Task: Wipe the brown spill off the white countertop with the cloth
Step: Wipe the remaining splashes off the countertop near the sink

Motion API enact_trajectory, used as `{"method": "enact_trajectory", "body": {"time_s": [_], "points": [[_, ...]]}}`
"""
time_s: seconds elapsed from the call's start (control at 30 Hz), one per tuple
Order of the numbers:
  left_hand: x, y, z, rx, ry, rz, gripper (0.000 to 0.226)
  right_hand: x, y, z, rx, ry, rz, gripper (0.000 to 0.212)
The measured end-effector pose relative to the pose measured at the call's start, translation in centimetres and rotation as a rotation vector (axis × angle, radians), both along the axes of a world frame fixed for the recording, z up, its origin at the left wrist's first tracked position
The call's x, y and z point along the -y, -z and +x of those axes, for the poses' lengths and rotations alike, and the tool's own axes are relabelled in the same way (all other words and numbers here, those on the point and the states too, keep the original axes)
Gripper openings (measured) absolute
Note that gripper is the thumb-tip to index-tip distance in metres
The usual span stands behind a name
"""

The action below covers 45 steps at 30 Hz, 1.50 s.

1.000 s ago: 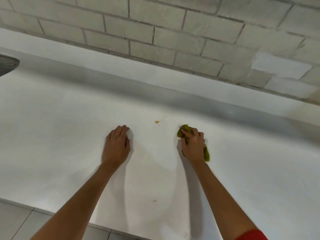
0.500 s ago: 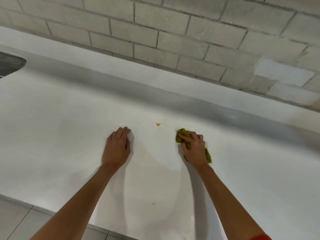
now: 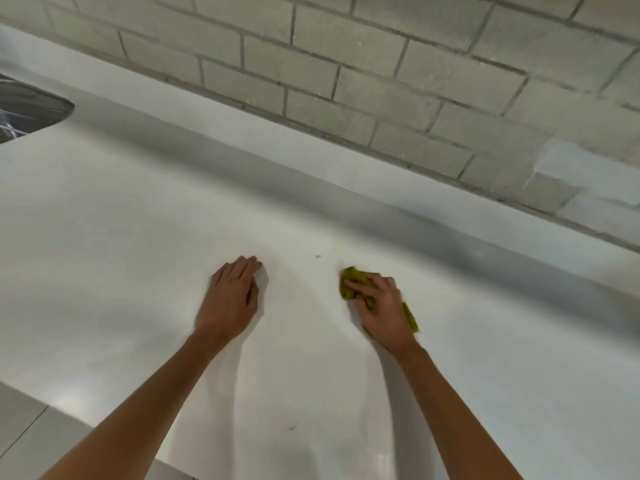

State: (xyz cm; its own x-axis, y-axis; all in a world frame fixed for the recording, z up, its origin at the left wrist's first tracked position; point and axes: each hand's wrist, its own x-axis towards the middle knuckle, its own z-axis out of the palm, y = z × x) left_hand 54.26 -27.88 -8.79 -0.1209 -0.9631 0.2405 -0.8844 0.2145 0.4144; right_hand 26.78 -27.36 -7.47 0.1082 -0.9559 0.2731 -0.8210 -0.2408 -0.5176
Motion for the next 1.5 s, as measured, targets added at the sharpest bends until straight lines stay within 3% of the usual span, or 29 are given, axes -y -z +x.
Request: {"method": "enact_trajectory", "body": {"time_s": [0.13, 0.23, 0.4, 0.57, 0.73, 0.87, 0.97, 1.1, 1.27, 1.37, 1.5], "points": [[0.1, 0.1, 0.0, 0.014, -0.009, -0.003, 0.039, 5.4, 0.1, 0.5, -0.089, 0.217, 0.039, 0.035], [0.2, 0.2, -0.1, 0.031, -0.015, 0.005, 0.041, 8.4, 0.1, 3.6, -0.132, 0.263, 0.074, 0.035], [0.2, 0.3, 0.1, 0.054, -0.031, 0.014, 0.049, 5.8, -0.3, 8.7, -0.105, -0.117, 0.04, 0.034], [0.0, 0.3, 0.1, 0.036, -0.025, 0.002, 0.06, -0.5, -0.1, 3.9, 0.003, -0.344, 0.077, 0.032], [0.2, 0.2, -0.2, 0.021, -0.038, 0.001, 0.051, 3.1, 0.2, -2.2, -0.016, -0.017, -0.013, 0.032], [0.3, 0.3, -0.2, 0.033, -0.044, 0.01, 0.047, 8.6, 0.2, 0.1, -0.081, 0.151, 0.034, 0.034], [0.4, 0.2, -0.3, 0.032, -0.041, 0.014, 0.047, 9.0, 0.2, 4.2, -0.097, 0.049, 0.036, 0.033], [0.1, -0.2, -0.2, -0.028, -0.045, -0.014, 0.046, 3.4, 0.2, 8.9, -0.021, -0.229, 0.039, 0.032], [-1.3, -1.3, 0.5, -0.185, -0.113, -0.084, 0.037, -5.6, -0.1, 6.6, 0.032, -0.409, 0.105, 0.033], [-3.1, -1.4, 1.7, -0.215, -0.144, -0.105, 0.035, -7.0, -0.1, 2.5, 0.04, -0.312, 0.1, 0.032], [-7.0, -1.1, 4.3, -0.214, -0.195, -0.116, 0.036, -4.4, -0.2, 2.0, -0.04, -0.001, 0.018, 0.031]]}}
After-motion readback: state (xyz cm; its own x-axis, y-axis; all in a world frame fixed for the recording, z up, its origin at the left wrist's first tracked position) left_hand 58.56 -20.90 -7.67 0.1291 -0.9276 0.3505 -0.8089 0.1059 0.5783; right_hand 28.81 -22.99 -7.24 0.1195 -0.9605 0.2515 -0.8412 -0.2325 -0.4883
